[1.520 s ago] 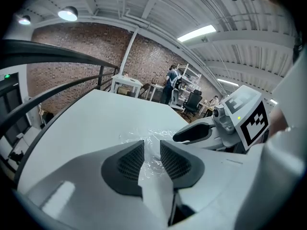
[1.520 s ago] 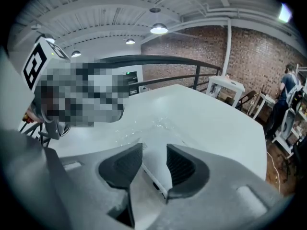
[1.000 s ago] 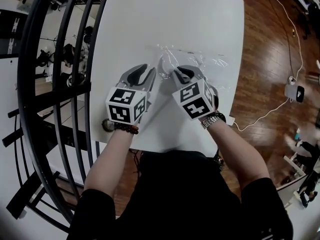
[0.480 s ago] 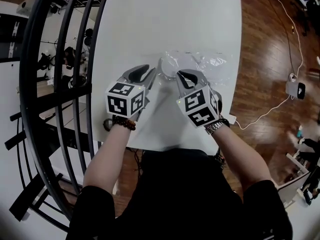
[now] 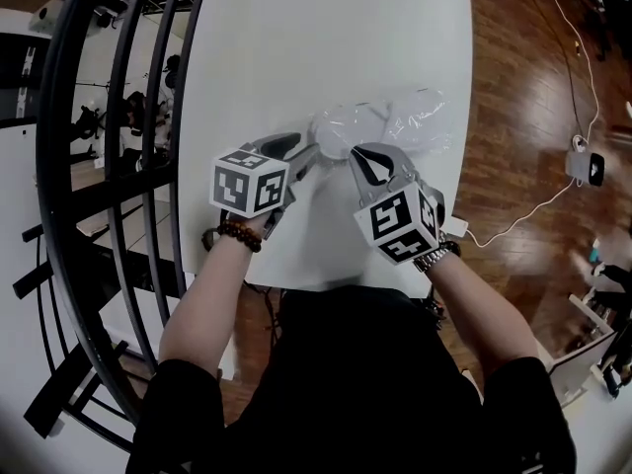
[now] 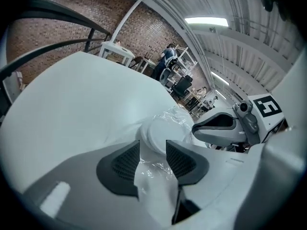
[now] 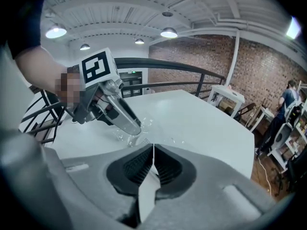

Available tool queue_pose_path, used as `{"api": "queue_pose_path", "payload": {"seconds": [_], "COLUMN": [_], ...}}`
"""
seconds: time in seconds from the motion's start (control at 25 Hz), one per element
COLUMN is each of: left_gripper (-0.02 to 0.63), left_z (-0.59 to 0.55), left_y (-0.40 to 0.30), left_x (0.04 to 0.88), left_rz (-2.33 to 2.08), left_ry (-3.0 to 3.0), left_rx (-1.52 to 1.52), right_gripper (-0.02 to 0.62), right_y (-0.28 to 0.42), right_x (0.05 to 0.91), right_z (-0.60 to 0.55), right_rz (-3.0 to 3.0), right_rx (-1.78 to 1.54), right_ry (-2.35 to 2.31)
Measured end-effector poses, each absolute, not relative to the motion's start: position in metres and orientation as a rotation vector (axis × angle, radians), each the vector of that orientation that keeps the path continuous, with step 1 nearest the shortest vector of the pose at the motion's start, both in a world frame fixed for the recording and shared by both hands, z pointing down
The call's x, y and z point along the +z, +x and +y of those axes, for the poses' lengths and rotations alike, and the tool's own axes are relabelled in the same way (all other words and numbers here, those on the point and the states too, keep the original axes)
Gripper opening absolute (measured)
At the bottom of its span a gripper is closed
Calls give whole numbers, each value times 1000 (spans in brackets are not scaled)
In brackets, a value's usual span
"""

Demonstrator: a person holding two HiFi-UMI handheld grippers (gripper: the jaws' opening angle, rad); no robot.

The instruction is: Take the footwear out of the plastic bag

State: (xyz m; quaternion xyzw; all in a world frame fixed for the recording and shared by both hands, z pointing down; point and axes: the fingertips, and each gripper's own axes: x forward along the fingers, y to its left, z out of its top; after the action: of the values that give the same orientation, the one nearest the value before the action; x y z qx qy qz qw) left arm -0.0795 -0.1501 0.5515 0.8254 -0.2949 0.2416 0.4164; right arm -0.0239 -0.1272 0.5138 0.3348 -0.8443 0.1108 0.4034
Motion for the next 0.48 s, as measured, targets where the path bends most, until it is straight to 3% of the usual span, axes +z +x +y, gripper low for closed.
{"api": "queue_pose_path", "payload": {"seconds": [0.48], "left_gripper": [240], "left_z": [-128], "left_y": [-58], "left_x": [555], "left_rz": [-600], "left_ry": [1818], "left_rx": [479], "right_gripper": [-5], "right_y": [-13], "right_x": [502], "right_z": [-113], "right_rz": [-2156], "right_rx": [213], "right_ry": [829]}}
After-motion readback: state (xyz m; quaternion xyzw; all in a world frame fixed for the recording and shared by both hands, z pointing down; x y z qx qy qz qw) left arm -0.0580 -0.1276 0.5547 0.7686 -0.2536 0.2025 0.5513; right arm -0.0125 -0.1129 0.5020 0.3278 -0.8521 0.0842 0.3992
